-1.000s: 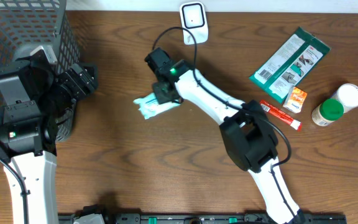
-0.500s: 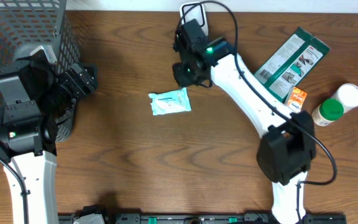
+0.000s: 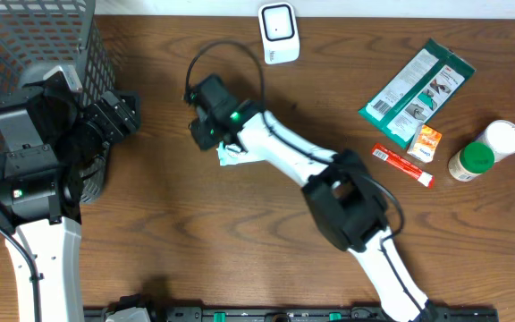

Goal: Scan the item barcode
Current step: 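Reach the right gripper left to the mint-green wipes pack, then grasp the wipes pack edge with the right gripper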

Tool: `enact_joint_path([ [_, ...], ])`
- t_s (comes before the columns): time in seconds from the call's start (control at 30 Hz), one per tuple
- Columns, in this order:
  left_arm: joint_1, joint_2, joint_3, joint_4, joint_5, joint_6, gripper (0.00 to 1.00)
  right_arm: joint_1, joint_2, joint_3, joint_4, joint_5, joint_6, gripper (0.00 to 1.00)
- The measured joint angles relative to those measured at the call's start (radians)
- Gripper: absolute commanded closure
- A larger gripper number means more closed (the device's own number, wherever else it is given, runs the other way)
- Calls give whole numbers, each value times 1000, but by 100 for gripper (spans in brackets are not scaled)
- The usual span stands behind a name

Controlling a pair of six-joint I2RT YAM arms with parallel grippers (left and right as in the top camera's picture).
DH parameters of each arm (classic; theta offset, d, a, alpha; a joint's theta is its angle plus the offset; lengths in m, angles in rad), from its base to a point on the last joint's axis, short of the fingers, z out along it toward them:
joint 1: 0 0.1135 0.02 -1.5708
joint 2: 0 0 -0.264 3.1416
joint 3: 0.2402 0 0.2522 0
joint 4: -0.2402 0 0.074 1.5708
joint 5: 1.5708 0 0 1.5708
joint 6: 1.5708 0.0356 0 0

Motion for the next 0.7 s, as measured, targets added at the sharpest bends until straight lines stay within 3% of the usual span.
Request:
enact_joint_path([
  [0.2,0,0,0,0,0,0,17,19,-2,12,-203,40,-3,92],
  [0.4,0,0,0,0,0,0,17,14,-41,8,-557,50,-3,91],
  [0.53,0,0,0,0,0,0,17,5,-65,-1,-643,49,-22,91],
  [0.67,0,1,0,0,0,0,17,-23,-156,-6,-647,28,-45,78],
  [0.7,0,1,0,0,0,0,17,-34,-198,-6,-644,22,-50,60],
])
